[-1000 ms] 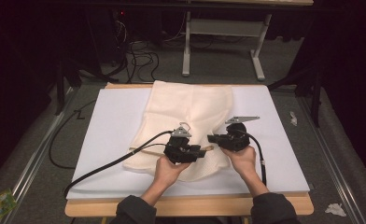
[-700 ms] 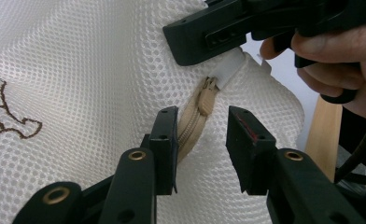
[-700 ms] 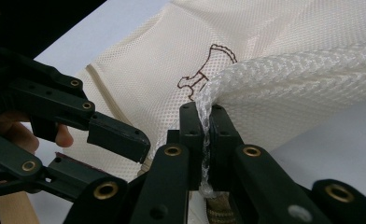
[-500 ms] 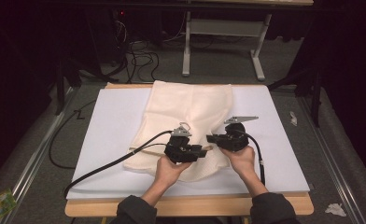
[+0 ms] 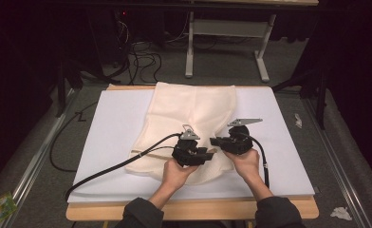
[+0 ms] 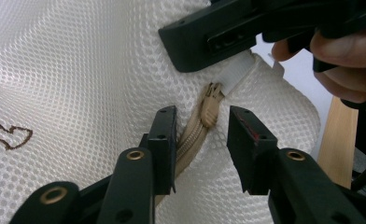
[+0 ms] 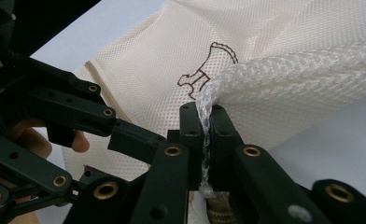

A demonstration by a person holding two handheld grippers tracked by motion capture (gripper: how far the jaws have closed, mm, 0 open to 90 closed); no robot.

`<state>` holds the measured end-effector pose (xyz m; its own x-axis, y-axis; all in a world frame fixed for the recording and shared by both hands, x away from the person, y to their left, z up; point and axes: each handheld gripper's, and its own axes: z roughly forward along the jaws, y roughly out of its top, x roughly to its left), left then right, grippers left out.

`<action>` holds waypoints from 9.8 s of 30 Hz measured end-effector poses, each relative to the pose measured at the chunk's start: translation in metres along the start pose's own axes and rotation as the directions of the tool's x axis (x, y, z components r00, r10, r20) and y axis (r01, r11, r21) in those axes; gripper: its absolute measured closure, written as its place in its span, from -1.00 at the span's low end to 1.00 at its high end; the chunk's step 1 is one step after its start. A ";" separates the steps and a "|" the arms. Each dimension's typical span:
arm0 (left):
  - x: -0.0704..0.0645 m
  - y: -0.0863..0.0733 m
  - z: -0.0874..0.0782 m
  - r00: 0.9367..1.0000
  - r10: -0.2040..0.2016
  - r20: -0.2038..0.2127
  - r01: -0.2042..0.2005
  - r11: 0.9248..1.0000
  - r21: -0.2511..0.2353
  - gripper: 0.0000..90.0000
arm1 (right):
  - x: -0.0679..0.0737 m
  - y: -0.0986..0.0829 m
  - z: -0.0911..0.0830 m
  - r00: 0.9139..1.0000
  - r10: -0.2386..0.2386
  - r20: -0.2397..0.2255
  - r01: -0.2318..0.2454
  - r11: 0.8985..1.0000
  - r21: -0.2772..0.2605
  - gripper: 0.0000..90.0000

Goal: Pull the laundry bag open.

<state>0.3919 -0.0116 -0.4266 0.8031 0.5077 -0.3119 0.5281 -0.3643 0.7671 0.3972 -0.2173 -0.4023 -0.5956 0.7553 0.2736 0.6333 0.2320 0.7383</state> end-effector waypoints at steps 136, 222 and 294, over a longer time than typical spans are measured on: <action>0.008 0.001 -0.022 1.000 0.007 -0.004 -0.007 1.000 0.021 0.95 | -0.002 -0.001 -0.015 0.995 -0.103 0.020 0.101 0.992 0.069 0.98; 0.026 -0.010 -0.047 0.997 -0.008 -0.076 0.009 1.000 0.020 0.95 | -0.029 -0.015 -0.043 0.995 -0.070 0.068 0.067 0.997 0.043 0.98; 0.049 -0.011 -0.087 0.987 -0.042 -0.158 0.036 0.999 -0.038 0.95 | -0.051 -0.015 -0.037 0.991 -0.017 0.136 0.012 0.999 0.038 0.98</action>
<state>0.4014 0.0850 -0.4013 0.7265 0.6396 -0.2510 0.5462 -0.3160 0.7758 0.3993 -0.2821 -0.4045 -0.5337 0.8275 0.1746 0.6441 0.2640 0.7179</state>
